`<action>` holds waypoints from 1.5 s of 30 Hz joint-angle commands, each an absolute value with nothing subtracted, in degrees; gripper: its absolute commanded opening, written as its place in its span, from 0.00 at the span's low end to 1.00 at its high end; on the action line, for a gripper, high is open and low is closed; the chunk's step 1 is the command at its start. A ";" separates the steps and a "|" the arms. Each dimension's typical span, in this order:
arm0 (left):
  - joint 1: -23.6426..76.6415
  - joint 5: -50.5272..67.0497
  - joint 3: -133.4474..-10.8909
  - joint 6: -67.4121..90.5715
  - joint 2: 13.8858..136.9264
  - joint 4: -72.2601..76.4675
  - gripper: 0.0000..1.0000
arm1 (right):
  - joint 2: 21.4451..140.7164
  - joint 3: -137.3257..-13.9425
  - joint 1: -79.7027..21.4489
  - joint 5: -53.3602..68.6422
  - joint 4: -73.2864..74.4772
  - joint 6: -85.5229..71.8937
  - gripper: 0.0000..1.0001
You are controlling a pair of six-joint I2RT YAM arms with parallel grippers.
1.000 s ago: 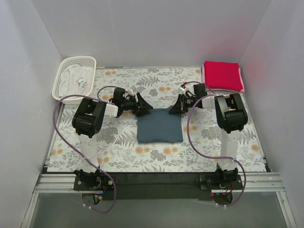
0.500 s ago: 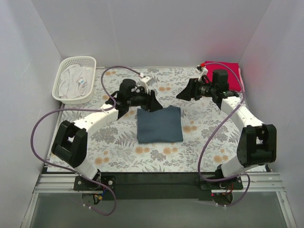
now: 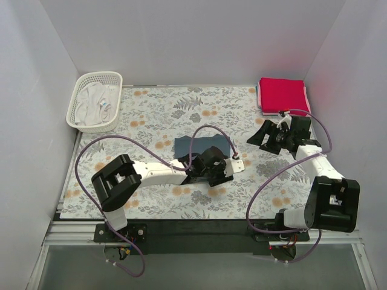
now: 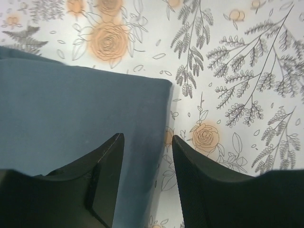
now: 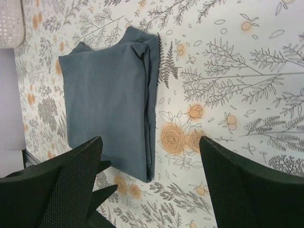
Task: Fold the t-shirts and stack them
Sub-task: Neatly place the folded tshirt to the corner
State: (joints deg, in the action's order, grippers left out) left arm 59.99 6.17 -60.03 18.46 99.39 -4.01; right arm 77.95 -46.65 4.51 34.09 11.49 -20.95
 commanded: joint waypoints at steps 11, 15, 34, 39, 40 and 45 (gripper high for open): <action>65.39 0.79 -62.32 12.04 108.63 4.56 0.41 | 74.62 -39.29 5.89 27.07 6.87 -32.69 0.82; 65.30 -2.29 -61.70 12.31 109.25 6.24 0.18 | 74.53 -34.38 5.89 28.73 3.26 -35.50 0.80; 57.83 9.23 -69.42 26.37 101.95 0.35 0.00 | 85.25 -28.57 -4.92 32.78 -19.15 -48.95 0.72; 57.30 11.34 -71.37 26.28 102.13 -2.20 0.00 | 87.36 -28.21 -6.15 32.70 -23.46 -53.17 0.79; 57.30 11.34 -71.45 26.19 102.22 -2.37 0.00 | 87.89 -28.47 -6.24 32.78 -24.77 -54.13 0.79; 57.04 11.86 -71.28 26.19 102.30 -2.81 0.00 | 90.78 -29.71 -6.94 32.87 -28.82 -56.34 0.78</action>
State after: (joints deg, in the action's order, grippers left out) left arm 57.19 10.11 -69.58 25.80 105.75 -2.22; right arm 89.30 -28.34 -6.44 32.97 -23.62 -53.87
